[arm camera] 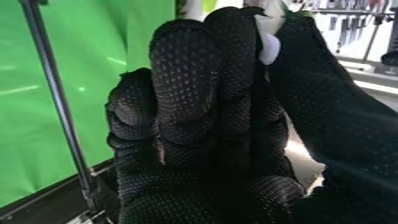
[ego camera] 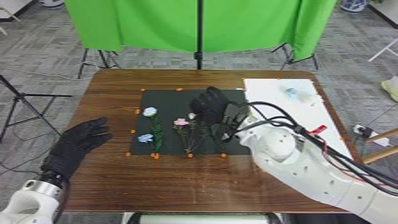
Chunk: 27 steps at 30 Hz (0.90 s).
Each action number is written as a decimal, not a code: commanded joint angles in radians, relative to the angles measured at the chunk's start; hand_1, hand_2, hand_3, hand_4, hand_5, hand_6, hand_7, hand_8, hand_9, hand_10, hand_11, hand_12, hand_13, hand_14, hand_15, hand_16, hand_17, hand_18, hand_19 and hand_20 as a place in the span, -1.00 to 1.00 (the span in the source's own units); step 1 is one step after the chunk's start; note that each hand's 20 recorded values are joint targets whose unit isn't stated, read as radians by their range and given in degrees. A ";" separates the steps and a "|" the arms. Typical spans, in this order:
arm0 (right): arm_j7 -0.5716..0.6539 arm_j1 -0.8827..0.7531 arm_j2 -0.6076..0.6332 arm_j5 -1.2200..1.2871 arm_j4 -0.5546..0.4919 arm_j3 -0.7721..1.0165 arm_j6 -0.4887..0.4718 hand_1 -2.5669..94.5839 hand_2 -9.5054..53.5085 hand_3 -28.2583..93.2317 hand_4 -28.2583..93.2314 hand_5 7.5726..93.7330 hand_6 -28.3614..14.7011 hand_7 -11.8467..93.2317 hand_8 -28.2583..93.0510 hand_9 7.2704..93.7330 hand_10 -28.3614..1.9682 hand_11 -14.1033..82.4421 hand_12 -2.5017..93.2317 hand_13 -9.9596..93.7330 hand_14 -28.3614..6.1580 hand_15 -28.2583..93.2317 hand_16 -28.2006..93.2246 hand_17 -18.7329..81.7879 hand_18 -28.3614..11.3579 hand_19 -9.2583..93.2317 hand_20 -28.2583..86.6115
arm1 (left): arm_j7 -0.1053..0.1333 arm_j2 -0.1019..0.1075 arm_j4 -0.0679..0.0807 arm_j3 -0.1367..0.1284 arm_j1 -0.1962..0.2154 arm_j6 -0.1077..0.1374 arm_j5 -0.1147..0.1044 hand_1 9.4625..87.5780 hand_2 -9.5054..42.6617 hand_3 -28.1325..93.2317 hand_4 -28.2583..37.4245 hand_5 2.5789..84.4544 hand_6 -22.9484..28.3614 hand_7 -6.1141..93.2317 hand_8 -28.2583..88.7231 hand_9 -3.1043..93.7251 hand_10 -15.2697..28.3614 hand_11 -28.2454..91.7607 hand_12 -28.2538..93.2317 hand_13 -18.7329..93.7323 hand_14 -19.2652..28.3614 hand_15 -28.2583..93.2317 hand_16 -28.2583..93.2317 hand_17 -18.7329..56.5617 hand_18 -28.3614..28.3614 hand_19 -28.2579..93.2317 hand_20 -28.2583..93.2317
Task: Arrange flowers
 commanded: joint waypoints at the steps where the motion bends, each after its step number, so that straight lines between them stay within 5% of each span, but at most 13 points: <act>1: 0.049 0.023 -0.009 -0.054 0.043 -0.050 0.010 0.03 -1.00 0.85 -1.00 0.46 0.35 0.25 -0.78 0.83 0.53 -0.11 -0.04 0.80 0.53 0.32 -0.07 0.11 -0.42 0.80 0.23 | -0.006 -0.004 0.007 0.003 0.011 -0.004 0.000 -0.55 -0.42 0.66 -1.00 -0.09 0.14 -0.38 -0.73 -0.19 0.40 -0.03 -0.30 -0.17 0.55 0.27 -0.64 -0.71 0.85 0.45 -0.58; 16: 0.112 0.015 -0.006 -0.091 0.028 -0.061 -0.077 -0.06 -1.00 0.80 -1.00 0.32 0.34 0.28 -0.75 0.71 0.55 -0.14 0.01 0.70 0.57 0.34 -0.04 0.05 -0.38 0.77 0.24 | -0.012 -0.001 0.007 0.000 0.015 -0.011 0.002 -0.55 -0.42 0.67 -1.00 -0.09 0.14 -0.38 -0.73 -0.19 0.40 -0.03 -0.30 -0.17 0.55 0.27 -0.65 -0.71 0.85 0.45 -0.58; 27: 0.059 -0.051 0.020 -0.039 -0.039 0.049 -0.153 -0.25 -1.00 0.83 -1.00 0.24 0.37 0.17 -0.74 0.50 0.41 0.18 -0.29 0.61 0.53 0.40 -0.13 0.00 -0.39 0.73 0.27 | -0.014 -0.002 0.006 -0.001 0.020 -0.012 0.002 -0.55 -0.42 0.67 -1.00 -0.09 0.14 -0.38 -0.73 -0.19 0.40 -0.03 -0.30 -0.17 0.55 0.27 -0.64 -0.71 0.85 0.45 -0.58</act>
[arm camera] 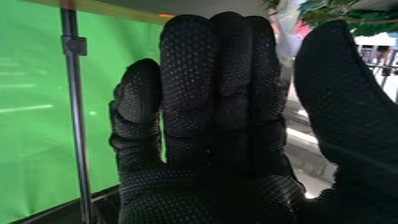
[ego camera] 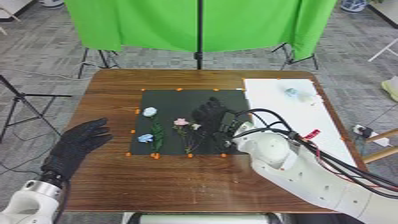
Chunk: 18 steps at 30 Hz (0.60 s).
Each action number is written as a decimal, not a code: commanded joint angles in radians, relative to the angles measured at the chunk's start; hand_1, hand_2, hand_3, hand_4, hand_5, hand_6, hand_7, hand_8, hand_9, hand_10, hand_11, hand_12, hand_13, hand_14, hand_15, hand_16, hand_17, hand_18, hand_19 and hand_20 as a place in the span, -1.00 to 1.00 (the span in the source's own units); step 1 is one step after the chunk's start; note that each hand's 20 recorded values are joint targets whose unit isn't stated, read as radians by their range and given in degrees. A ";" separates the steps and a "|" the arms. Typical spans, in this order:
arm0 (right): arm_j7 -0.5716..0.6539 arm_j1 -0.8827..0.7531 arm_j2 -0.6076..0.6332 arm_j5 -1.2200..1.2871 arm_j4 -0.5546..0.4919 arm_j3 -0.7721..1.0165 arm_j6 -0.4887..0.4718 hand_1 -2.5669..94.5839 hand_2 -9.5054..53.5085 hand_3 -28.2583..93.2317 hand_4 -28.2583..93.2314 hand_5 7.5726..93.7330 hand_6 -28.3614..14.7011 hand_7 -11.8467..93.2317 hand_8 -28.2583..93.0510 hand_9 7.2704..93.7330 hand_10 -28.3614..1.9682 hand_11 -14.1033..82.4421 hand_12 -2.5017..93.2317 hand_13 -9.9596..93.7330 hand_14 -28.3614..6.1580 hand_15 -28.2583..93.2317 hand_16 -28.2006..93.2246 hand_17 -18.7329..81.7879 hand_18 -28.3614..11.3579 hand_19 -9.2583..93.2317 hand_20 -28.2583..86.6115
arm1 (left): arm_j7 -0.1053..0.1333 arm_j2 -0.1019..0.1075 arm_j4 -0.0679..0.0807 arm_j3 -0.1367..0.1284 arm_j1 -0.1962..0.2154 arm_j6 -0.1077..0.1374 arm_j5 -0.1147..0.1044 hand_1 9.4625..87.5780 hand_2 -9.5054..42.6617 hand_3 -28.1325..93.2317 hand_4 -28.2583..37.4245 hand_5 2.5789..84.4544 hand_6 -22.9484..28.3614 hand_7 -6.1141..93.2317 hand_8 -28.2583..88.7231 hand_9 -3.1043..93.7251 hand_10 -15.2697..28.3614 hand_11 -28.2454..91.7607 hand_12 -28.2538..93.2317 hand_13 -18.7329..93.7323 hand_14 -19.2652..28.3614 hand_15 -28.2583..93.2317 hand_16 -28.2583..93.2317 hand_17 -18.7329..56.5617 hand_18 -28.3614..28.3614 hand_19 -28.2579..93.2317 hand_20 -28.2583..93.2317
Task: Arrange flowers
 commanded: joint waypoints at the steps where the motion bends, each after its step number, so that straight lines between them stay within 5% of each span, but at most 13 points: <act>1: -0.036 -0.060 0.033 0.045 -0.072 0.112 -0.029 -0.28 -1.00 0.84 -1.00 0.24 0.38 0.15 -0.75 0.48 0.38 0.22 -0.33 0.60 0.53 0.40 -0.13 0.00 -0.40 0.73 0.27 | -0.010 -0.003 0.004 -0.001 0.020 -0.006 0.003 -0.55 -0.42 0.67 -1.00 -0.09 0.14 -0.38 -0.73 -0.19 0.40 -0.03 -0.30 -0.17 0.55 0.27 -0.64 -0.71 0.85 0.45 -0.58; 3: -0.044 -0.073 0.042 0.071 -0.093 0.149 -0.034 -0.37 -1.00 0.89 -1.00 0.25 0.40 0.09 -0.94 0.44 0.34 0.27 -0.41 0.57 0.51 0.41 -0.14 -0.01 -0.40 0.73 0.28 | -0.009 -0.004 0.004 -0.004 0.023 -0.006 0.001 -0.54 -0.42 0.67 -1.00 -0.09 0.14 -0.38 -0.73 -0.19 0.40 -0.03 -0.30 -0.17 0.55 0.27 -0.64 -0.71 0.85 0.45 -0.58; 9: -0.053 -0.082 0.090 0.150 -0.114 0.224 0.053 -0.51 -0.97 0.88 -1.00 0.17 0.32 0.03 -0.94 0.32 0.30 0.28 -0.42 0.52 0.44 0.44 -0.15 -0.05 -0.44 0.73 0.29 | -0.004 -0.009 -0.001 -0.005 0.030 0.000 0.003 -0.53 -0.39 0.67 -1.00 -0.09 0.13 -0.38 -0.73 -0.19 0.40 -0.03 -0.30 -0.17 0.55 0.27 -0.65 -0.71 0.85 0.45 -0.58; 13: 0.095 -0.038 0.137 0.081 -0.074 0.234 0.000 -0.54 -0.89 0.89 -1.00 0.13 0.30 -0.04 -0.91 0.27 0.29 0.20 -0.45 0.49 0.42 0.42 -0.17 -0.07 -0.44 0.69 0.28 | 0.000 -0.011 -0.002 -0.006 0.029 0.003 0.003 -0.52 -0.36 0.68 -1.00 -0.09 0.13 -0.38 -0.73 -0.19 0.40 -0.03 -0.30 -0.17 0.55 0.27 -0.65 -0.71 0.85 0.45 -0.58; 15: 0.177 -0.018 0.149 0.034 -0.039 0.263 -0.169 -0.52 -0.84 0.95 -1.00 -0.07 0.29 -0.09 -0.89 0.02 0.24 0.10 -0.49 0.22 0.34 0.32 -0.23 -0.16 -0.38 0.53 0.20 | 0.004 -0.014 -0.002 -0.006 0.029 0.004 0.003 -0.52 -0.34 0.68 -1.00 -0.09 0.13 -0.38 -0.73 -0.19 0.40 -0.03 -0.30 -0.17 0.55 0.27 -0.65 -0.71 0.85 0.45 -0.58; 18: 0.262 0.028 0.192 0.136 0.061 0.228 -0.159 -0.52 -0.85 0.99 -1.00 -0.36 0.21 -0.11 -0.88 -0.35 0.15 -0.04 -0.55 -0.17 0.13 0.15 -0.32 -0.31 -0.43 0.36 0.06 | 0.006 -0.018 -0.005 -0.011 0.032 0.005 0.005 -0.52 -0.33 0.68 -1.00 -0.09 0.13 -0.38 -0.73 -0.18 0.40 -0.03 -0.30 -0.17 0.55 0.27 -0.65 -0.71 0.85 0.45 -0.58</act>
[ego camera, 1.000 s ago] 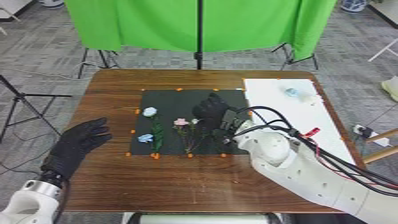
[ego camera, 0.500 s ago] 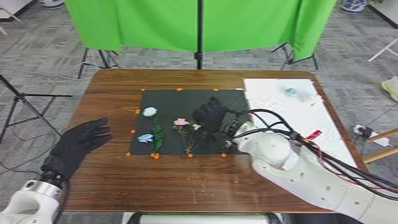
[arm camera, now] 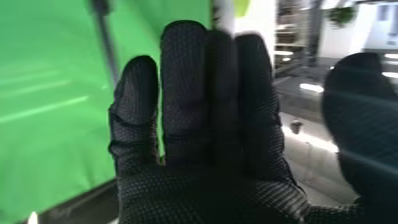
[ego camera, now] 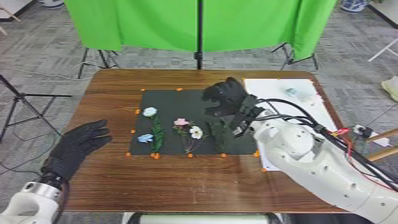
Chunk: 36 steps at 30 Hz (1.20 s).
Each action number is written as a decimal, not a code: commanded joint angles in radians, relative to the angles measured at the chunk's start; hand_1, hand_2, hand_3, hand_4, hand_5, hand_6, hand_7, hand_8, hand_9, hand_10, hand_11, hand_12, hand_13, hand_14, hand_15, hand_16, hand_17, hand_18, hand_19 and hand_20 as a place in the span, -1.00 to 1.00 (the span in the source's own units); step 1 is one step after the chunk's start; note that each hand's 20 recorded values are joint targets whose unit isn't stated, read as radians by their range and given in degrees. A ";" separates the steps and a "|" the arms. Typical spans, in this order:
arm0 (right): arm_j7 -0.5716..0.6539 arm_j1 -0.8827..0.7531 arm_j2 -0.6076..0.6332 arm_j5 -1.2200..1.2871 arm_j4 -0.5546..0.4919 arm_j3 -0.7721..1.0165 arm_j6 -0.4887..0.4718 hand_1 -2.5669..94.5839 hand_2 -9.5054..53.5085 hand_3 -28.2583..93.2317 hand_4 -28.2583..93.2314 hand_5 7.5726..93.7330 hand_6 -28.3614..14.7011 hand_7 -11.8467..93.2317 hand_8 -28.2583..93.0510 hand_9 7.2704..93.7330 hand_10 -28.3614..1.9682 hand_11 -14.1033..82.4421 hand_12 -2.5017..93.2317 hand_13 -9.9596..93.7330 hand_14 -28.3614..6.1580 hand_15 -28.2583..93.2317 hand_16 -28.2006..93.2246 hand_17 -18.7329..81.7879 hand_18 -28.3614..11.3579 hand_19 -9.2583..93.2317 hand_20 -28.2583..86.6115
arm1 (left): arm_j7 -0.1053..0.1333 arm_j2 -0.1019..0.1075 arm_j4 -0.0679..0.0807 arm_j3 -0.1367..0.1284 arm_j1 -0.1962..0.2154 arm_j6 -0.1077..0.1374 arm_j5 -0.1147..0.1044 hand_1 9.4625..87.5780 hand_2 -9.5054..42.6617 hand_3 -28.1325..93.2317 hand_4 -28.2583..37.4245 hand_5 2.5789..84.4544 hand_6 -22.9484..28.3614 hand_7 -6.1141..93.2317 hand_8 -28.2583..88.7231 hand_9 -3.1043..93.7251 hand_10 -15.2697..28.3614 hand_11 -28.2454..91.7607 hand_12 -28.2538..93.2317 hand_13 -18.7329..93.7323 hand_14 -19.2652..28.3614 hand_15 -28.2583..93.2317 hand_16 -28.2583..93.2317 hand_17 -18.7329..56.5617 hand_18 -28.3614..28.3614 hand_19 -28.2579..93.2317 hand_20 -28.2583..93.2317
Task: Arrange flowers
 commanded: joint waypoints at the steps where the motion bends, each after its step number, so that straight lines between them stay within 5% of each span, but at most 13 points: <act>1: 0.282 0.118 0.116 0.023 0.196 0.033 -0.254 -0.52 -0.85 1.00 -1.00 -0.43 0.18 -0.16 -0.85 -0.46 0.08 -0.13 -0.54 -0.29 0.07 0.06 -0.31 -0.37 -0.47 0.30 -0.01 | 0.006 -0.016 -0.004 -0.006 0.019 0.008 0.006 -0.52 -0.33 0.68 -1.00 -0.09 0.13 -0.38 -0.73 -0.18 0.40 -0.03 -0.30 -0.17 0.55 0.27 -0.65 -0.71 0.85 0.45 -0.58; 4: 0.327 0.117 0.152 0.141 0.256 0.051 -0.273 -0.53 -0.88 0.97 -1.00 -0.61 0.05 -0.31 -0.77 -0.69 0.00 -0.37 -0.49 -0.52 -0.17 -0.19 -0.24 -0.55 -0.69 0.22 -0.19 | 0.008 -0.016 -0.004 -0.008 0.023 0.012 0.003 -0.52 -0.32 0.68 -1.00 -0.09 0.13 -0.37 -0.73 -0.18 0.40 -0.03 -0.30 -0.17 0.55 0.27 -0.65 -0.71 0.85 0.45 -0.58; 9: 0.363 0.080 0.185 0.196 0.295 0.089 -0.298 -0.55 -0.92 0.93 -1.00 -0.74 -0.05 -0.50 -0.68 -0.84 -0.05 -0.62 -0.39 -0.58 -0.33 -0.48 -0.13 -0.64 -0.82 0.17 -0.34 | 0.007 -0.014 -0.002 -0.008 0.018 0.013 0.001 -0.53 -0.34 0.68 -1.00 -0.09 0.13 -0.38 -0.73 -0.18 0.40 -0.03 -0.30 -0.17 0.55 0.27 -0.65 -0.71 0.85 0.45 -0.58; 13: 0.370 0.059 0.185 0.200 0.299 0.103 -0.329 -0.56 -0.98 0.92 -1.00 -0.75 -0.04 -0.52 -0.66 -0.82 -0.04 -0.62 -0.38 -0.50 -0.36 -0.52 -0.13 -0.63 -0.87 0.17 -0.35 | 0.007 -0.014 -0.003 -0.010 0.017 0.011 0.002 -0.53 -0.35 0.68 -1.00 -0.09 0.13 -0.38 -0.73 -0.19 0.39 -0.03 -0.30 -0.17 0.56 0.27 -0.65 -0.71 0.85 0.45 -0.58; 24: 0.481 0.075 0.165 0.214 0.342 0.040 -0.374 -0.42 -1.00 0.94 -1.00 -0.60 0.07 -0.35 -0.77 -0.57 0.00 -0.32 -0.51 -0.17 -0.09 -0.27 -0.26 -0.41 -0.59 0.31 -0.34 | 0.003 -0.007 -0.003 -0.018 0.009 0.001 0.004 -0.54 -0.36 0.68 -1.00 -0.09 0.14 -0.38 -0.73 -0.19 0.40 -0.03 -0.30 -0.17 0.55 0.27 -0.65 -0.71 0.85 0.45 -0.58; 27: 0.467 0.074 0.174 0.196 0.362 0.014 -0.320 -0.34 -1.00 0.96 -1.00 -0.50 0.11 -0.26 -0.83 -0.41 0.06 -0.14 -0.56 0.02 0.20 -0.10 -0.30 -0.30 -0.48 0.42 -0.31 | 0.000 0.006 -0.002 -0.024 0.007 -0.002 0.001 -0.54 -0.36 0.68 -1.00 -0.09 0.14 -0.38 -0.73 -0.19 0.40 -0.03 -0.30 -0.17 0.55 0.27 -0.64 -0.71 0.85 0.45 -0.58; 31: 0.388 0.074 0.198 0.131 0.387 -0.052 -0.115 -0.06 -1.00 0.90 -1.00 -0.19 0.19 0.01 -0.95 -0.10 0.25 0.25 -0.49 0.33 0.66 0.07 -0.22 -0.06 -0.17 0.63 -0.18 | 0.000 0.026 -0.001 -0.038 0.003 -0.004 0.002 -0.53 -0.36 0.67 -1.00 -0.09 0.14 -0.38 -0.73 -0.19 0.39 -0.03 -0.30 -0.17 0.55 0.27 -0.64 -0.71 0.85 0.45 -0.58; 33: 0.344 0.054 0.202 0.105 0.379 -0.035 -0.074 0.14 -1.00 0.80 -1.00 0.05 0.23 0.24 -0.82 0.29 0.49 0.09 -0.24 0.62 0.78 0.02 0.01 0.13 -0.15 0.68 0.03 | 0.001 0.033 -0.002 -0.048 0.007 -0.003 0.000 -0.53 -0.36 0.67 -1.00 -0.09 0.13 -0.38 -0.73 -0.19 0.39 -0.03 -0.30 -0.17 0.55 0.27 -0.64 -0.71 0.85 0.45 -0.58; 36: 0.307 0.037 0.209 0.072 0.346 -0.024 -0.046 0.22 -1.00 0.78 -1.00 0.38 0.23 0.27 -0.75 0.67 0.59 -0.14 -0.10 0.85 0.78 0.00 0.13 0.25 -0.24 0.75 0.17 | 0.004 0.039 -0.006 -0.061 0.014 0.001 0.000 -0.53 -0.36 0.67 -1.00 -0.09 0.14 -0.38 -0.73 -0.19 0.39 -0.03 -0.30 -0.17 0.55 0.27 -0.64 -0.71 0.85 0.45 -0.58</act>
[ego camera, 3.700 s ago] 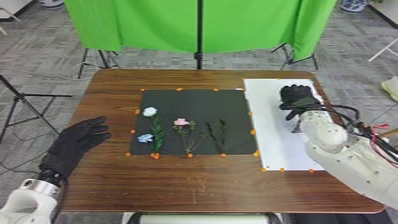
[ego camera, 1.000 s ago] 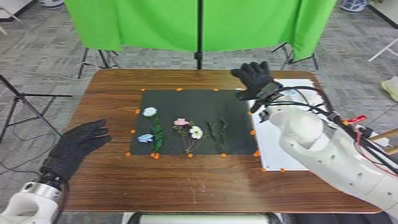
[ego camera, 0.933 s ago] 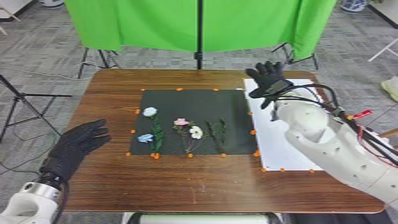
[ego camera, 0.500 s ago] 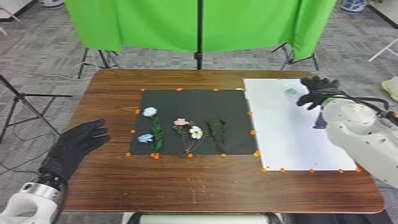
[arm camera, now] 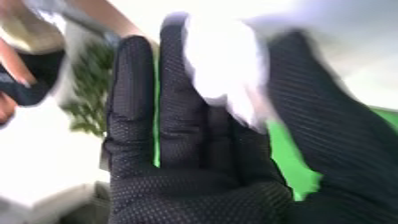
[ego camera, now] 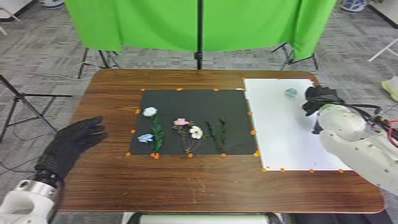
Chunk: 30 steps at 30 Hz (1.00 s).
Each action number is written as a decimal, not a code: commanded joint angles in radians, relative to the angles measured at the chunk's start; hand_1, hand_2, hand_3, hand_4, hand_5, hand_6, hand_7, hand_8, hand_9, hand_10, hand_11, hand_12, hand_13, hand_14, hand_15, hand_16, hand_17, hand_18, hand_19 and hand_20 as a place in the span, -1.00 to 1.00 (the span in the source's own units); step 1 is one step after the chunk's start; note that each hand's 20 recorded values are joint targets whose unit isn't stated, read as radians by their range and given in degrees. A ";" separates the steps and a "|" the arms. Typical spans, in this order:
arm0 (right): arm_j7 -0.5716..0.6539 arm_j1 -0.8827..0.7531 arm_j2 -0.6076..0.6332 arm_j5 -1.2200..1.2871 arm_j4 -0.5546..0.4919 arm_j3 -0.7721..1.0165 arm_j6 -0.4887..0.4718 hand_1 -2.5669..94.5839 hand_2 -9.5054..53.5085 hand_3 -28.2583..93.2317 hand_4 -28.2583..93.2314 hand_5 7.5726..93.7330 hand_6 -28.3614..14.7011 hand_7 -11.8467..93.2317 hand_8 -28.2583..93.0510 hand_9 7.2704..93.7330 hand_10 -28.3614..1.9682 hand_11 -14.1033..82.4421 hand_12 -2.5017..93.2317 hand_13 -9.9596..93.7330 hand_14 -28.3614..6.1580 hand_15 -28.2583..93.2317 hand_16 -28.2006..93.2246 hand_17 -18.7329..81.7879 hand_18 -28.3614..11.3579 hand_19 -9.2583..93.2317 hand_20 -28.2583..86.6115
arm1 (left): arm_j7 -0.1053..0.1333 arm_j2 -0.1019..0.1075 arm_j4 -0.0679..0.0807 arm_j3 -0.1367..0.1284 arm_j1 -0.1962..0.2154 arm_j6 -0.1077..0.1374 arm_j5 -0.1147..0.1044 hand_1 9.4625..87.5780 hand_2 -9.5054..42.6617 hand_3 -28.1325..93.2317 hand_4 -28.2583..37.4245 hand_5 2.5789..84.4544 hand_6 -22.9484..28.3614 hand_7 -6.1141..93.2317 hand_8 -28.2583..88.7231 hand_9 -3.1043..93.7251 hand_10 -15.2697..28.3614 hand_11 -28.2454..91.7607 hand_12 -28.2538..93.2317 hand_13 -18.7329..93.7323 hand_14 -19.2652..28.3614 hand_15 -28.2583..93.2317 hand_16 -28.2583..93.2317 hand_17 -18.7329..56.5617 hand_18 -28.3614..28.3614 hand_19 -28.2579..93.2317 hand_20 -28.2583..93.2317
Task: Arrange flowers
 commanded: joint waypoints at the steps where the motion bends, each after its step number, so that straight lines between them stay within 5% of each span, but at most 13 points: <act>1: -0.117 -0.063 0.035 -0.085 -0.047 0.016 0.160 0.21 -1.00 0.80 -1.00 0.43 0.23 0.26 -0.76 0.73 0.59 -0.18 -0.09 0.87 0.77 0.00 0.14 0.27 -0.27 0.76 0.19 | 0.001 0.028 -0.003 -0.034 0.012 -0.001 -0.001 -0.53 -0.36 0.67 -1.00 -0.09 0.13 -0.38 -0.73 -0.19 0.40 -0.03 -0.30 -0.17 0.55 0.27 -0.64 -0.71 0.85 0.45 -0.58; 12: -0.298 -0.103 -0.054 -0.164 -0.303 0.081 0.284 0.16 -1.00 0.87 -1.00 0.47 0.24 0.29 -0.82 0.77 0.48 -0.21 -0.05 0.88 0.74 0.03 0.16 0.25 -0.32 0.77 0.23 | -0.008 0.028 -0.001 -0.028 0.003 -0.013 0.002 -0.53 -0.37 0.67 -1.00 -0.09 0.13 -0.38 -0.73 -0.19 0.40 -0.03 -0.30 -0.17 0.55 0.27 -0.64 -0.71 0.85 0.45 -0.58; 23: -0.390 0.085 -0.272 -0.205 -0.171 -0.130 0.243 0.15 -1.00 0.86 -1.00 0.41 0.25 0.36 -0.84 0.71 0.49 -0.16 -0.05 0.83 0.77 0.05 0.16 0.22 -0.29 0.75 0.24 | -0.031 0.031 0.019 0.008 -0.063 -0.018 0.005 -0.53 -0.37 0.67 -1.00 -0.09 0.13 -0.38 -0.73 -0.19 0.39 -0.03 -0.30 -0.17 0.55 0.27 -0.64 -0.71 0.85 0.44 -0.58; 30: -0.340 0.116 -0.300 -0.248 -0.098 -0.198 0.240 0.15 -1.00 0.85 -1.00 0.40 0.26 0.37 -0.86 0.70 0.50 -0.15 -0.06 0.82 0.77 0.05 0.16 0.21 -0.27 0.74 0.24 | -0.021 0.024 0.012 0.005 -0.043 -0.014 0.004 -0.53 -0.37 0.67 -1.00 -0.09 0.13 -0.38 -0.73 -0.19 0.40 -0.03 -0.30 -0.17 0.55 0.27 -0.64 -0.72 0.85 0.44 -0.58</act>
